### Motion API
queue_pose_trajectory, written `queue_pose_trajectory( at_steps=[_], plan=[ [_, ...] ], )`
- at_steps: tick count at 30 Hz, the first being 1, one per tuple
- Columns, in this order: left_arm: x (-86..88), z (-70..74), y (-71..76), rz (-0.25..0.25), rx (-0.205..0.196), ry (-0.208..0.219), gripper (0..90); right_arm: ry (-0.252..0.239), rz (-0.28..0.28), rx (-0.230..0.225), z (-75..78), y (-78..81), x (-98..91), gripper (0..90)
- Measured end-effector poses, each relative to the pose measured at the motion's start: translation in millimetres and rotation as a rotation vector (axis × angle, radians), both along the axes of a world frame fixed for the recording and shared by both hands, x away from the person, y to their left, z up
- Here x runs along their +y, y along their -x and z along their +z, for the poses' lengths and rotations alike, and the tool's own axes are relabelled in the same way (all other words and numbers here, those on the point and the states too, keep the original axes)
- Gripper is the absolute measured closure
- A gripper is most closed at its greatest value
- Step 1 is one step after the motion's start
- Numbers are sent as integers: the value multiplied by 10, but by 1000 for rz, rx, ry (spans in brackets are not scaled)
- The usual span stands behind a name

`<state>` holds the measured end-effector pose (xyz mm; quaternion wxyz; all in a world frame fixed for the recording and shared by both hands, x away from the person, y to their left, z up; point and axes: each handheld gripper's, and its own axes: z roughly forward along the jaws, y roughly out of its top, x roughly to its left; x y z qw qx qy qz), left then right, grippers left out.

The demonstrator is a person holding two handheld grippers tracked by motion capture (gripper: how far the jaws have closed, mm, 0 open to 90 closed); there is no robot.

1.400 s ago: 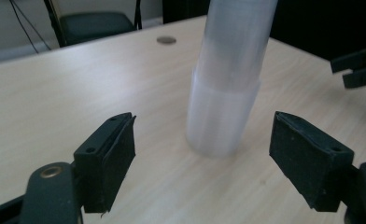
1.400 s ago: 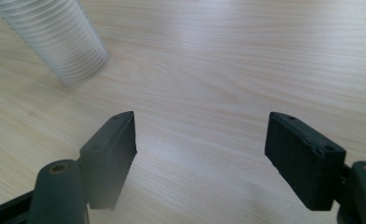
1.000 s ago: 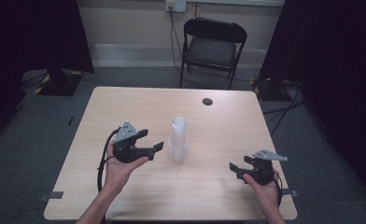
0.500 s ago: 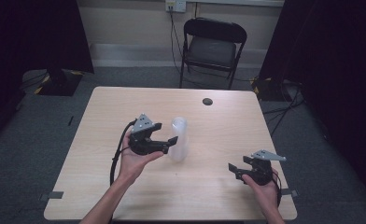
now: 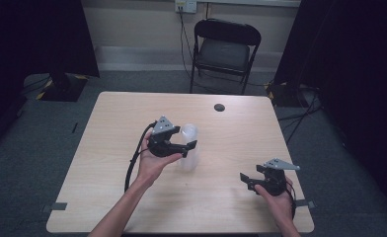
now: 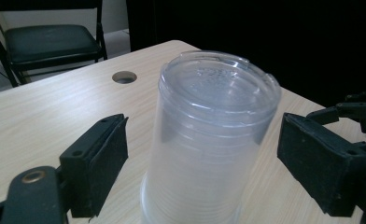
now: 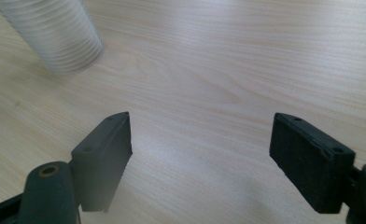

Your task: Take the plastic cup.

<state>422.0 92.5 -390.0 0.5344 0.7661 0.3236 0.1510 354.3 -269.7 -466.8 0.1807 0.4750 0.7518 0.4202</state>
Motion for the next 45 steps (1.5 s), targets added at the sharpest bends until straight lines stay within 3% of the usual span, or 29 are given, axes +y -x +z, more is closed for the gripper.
queue_pose_trajectory(
  at_steps=[6,18,28,30,33,45],
  plan=[
    [-88,-133,-74,-16,0,-54,159,0,7,-9,-3,2,-5,195],
    [-170,-277,-138,-15,23,-99,196,-15,-13,-7,-15,-14,-78,179],
    [-169,-294,-152,-7,17,-107,226,-11,-14,11,-34,-22,-64,176],
    [-194,-311,-158,-5,31,-98,229,-14,-15,12,-34,-19,-67,176],
    [-222,-329,-159,-12,31,-114,238,-15,-15,19,-40,-19,-64,176],
    [-193,-318,-143,-16,28,-87,284,-17,-9,26,-37,-5,-48,176]
  ],
)
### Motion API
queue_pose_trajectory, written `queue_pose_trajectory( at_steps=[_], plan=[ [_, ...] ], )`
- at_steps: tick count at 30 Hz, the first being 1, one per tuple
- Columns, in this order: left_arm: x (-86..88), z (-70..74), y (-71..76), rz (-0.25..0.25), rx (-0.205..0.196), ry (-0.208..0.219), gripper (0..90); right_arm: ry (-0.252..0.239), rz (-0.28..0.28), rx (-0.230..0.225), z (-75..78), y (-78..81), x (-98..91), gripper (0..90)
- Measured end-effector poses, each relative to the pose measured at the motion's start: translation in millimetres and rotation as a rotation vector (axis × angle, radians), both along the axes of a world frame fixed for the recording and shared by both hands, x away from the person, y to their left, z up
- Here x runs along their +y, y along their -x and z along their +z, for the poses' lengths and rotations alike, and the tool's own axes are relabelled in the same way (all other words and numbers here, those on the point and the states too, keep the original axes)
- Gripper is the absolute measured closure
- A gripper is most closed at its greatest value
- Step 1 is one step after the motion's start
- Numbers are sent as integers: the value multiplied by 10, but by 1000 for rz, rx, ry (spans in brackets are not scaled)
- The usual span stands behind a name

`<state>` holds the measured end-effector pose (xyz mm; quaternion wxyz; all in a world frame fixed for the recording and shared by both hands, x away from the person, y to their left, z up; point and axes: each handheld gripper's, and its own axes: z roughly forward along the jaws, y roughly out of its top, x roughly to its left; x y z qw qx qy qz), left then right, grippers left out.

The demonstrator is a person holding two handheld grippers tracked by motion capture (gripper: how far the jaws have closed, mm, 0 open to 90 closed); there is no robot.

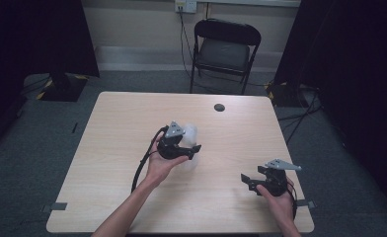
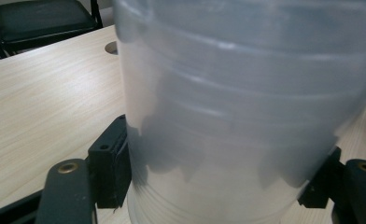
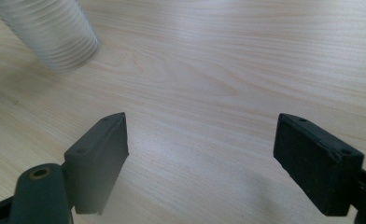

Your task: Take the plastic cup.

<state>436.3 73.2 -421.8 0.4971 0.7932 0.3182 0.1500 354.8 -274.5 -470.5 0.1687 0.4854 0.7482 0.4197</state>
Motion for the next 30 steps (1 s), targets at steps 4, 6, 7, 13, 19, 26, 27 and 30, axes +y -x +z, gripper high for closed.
queue_pose_trajectory(
  at_steps=[4,6,7,13,19,26,27,30],
  plan=[
    [10,26,17,6,-12,2,290,0,6,5,-6,-8,16,178],
    [13,35,17,10,-11,29,291,2,5,6,-6,-9,19,178],
    [23,43,16,8,-12,27,291,2,3,4,-6,-9,18,178],
    [26,60,31,12,-11,44,295,3,-2,0,-8,-17,7,178],
    [60,101,27,12,-12,66,295,0,8,10,-14,-19,20,194],
    [83,158,54,15,-28,75,295,3,12,10,-12,-14,32,197],
    [79,163,60,26,-30,80,294,3,14,9,-11,-10,33,194],
    [68,162,65,23,-34,84,294,2,15,7,-9,-8,31,193]
  ],
)
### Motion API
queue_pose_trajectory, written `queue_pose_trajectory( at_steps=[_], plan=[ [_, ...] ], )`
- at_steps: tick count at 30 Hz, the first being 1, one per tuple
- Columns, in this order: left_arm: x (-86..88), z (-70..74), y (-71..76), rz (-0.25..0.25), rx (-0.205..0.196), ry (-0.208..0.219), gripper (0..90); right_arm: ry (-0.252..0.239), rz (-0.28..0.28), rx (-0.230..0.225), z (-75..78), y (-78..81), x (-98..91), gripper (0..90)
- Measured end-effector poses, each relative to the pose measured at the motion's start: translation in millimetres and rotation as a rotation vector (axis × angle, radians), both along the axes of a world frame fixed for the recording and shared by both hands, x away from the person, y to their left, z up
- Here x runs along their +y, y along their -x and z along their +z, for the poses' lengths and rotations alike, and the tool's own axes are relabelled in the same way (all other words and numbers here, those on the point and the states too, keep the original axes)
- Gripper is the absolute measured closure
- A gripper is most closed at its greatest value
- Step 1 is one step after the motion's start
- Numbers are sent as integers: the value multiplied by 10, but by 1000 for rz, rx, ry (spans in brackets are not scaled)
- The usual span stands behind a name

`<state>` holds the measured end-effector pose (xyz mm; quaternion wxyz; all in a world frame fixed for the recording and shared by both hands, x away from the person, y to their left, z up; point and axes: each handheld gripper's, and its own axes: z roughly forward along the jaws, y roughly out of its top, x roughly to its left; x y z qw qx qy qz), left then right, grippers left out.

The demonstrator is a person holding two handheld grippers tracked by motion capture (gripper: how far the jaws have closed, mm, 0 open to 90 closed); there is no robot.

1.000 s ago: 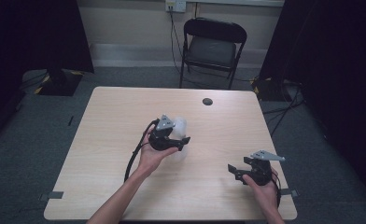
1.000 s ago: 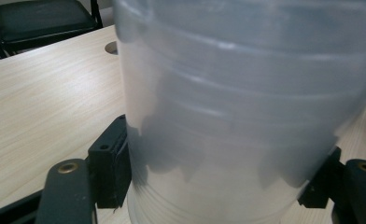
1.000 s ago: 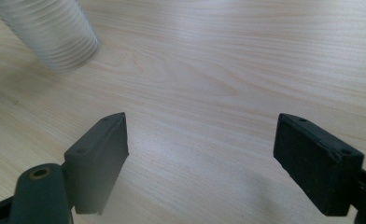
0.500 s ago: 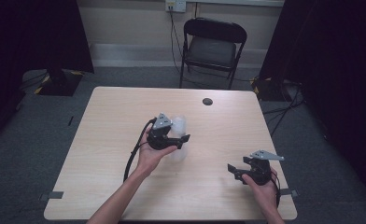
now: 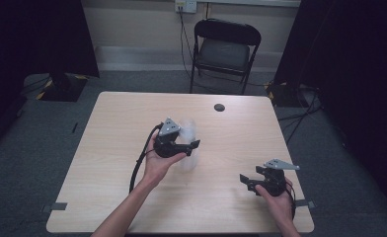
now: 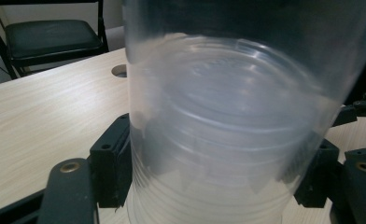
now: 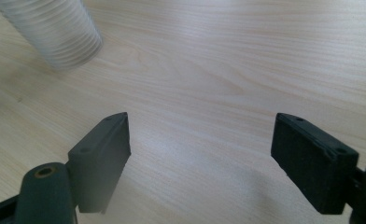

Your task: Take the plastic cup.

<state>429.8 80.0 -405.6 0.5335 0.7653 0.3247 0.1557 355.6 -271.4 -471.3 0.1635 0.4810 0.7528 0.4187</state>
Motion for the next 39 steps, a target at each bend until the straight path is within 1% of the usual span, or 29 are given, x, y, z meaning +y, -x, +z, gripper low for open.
queue_pose_trajectory(
  at_steps=[2,6,13,14,17,19,21,23,25,30,34,35,39],
  plan=[
    [-8,5,2,0,-3,-2,294,0,-1,-2,2,4,-4,190],
    [-7,32,0,1,-5,11,295,4,-17,-7,5,19,-26,190],
    [23,115,12,6,-19,33,301,5,-19,-10,8,34,-39,188],
    [34,126,10,8,-25,35,302,5,-22,-8,10,38,-37,188],
    [47,150,13,8,-23,46,303,6,-21,-7,8,39,-39,187],
    [51,174,26,8,-32,66,304,5,-19,-5,3,37,-36,188],
    [52,187,33,10,-34,66,305,5,-17,-5,1,36,-33,187],
    [48,206,34,10,-47,73,308,6,-16,-4,1,35,-33,187],
    [49,210,33,12,-52,75,310,6,-17,-4,-1,34,-32,187],
    [68,241,40,18,-58,88,313,8,-11,-6,-1,33,-27,187],
    [95,301,53,20,-75,97,315,5,-12,0,-3,32,-23,187],
    [99,310,55,18,-70,98,316,7,-11,0,-4,31,-19,187],
    [96,328,65,13,-76,110,316,9,-9,2,-9,29,-8,187]
  ],
)
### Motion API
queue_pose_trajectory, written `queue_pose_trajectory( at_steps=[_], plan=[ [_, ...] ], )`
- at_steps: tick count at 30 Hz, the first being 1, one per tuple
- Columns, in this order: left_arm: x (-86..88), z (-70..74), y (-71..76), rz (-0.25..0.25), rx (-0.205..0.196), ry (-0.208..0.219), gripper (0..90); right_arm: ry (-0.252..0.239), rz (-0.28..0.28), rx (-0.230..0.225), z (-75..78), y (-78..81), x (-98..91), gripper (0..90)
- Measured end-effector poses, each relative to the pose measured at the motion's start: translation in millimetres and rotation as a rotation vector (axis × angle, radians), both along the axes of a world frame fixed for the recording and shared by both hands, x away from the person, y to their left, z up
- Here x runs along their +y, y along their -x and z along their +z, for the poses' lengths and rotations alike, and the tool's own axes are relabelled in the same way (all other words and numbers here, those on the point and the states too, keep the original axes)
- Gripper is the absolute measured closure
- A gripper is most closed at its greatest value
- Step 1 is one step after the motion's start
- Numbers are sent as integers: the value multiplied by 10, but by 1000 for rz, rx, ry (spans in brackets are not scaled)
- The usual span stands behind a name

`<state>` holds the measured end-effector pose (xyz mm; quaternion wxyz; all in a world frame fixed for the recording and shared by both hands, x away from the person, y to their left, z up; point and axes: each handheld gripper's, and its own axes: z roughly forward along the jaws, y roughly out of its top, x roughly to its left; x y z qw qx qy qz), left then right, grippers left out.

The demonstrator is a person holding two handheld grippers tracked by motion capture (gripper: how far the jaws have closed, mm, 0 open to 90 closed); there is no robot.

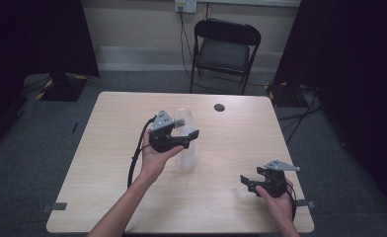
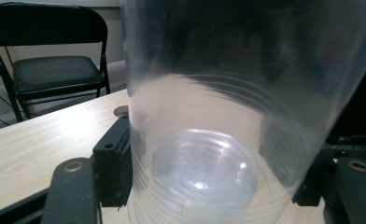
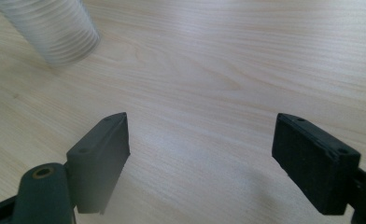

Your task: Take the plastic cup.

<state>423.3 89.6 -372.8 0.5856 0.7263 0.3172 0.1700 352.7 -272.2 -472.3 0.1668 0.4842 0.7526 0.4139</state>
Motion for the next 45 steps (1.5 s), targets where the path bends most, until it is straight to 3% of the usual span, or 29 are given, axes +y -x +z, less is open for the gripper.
queue_pose_trajectory(
  at_steps=[7,9,12,15,18,35,41,45],
  plan=[
    [10,70,32,0,-27,13,318,10,1,6,-15,-14,10,187],
    [39,89,33,4,-43,28,319,10,2,6,-15,-15,12,187],
    [88,108,31,14,-35,71,322,10,3,7,-16,-15,16,187],
    [103,136,37,15,-45,64,321,14,4,4,-16,-15,20,187],
    [128,174,53,14,-50,83,322,15,5,8,-18,-18,20,187],
    [260,295,152,31,-41,157,315,14,24,2,-5,-12,49,186],
    [401,305,227,36,-30,165,315,23,29,-5,8,-2,78,185],
    [480,290,282,43,-16,200,316,36,55,-22,24,23,140,183]
  ],
)
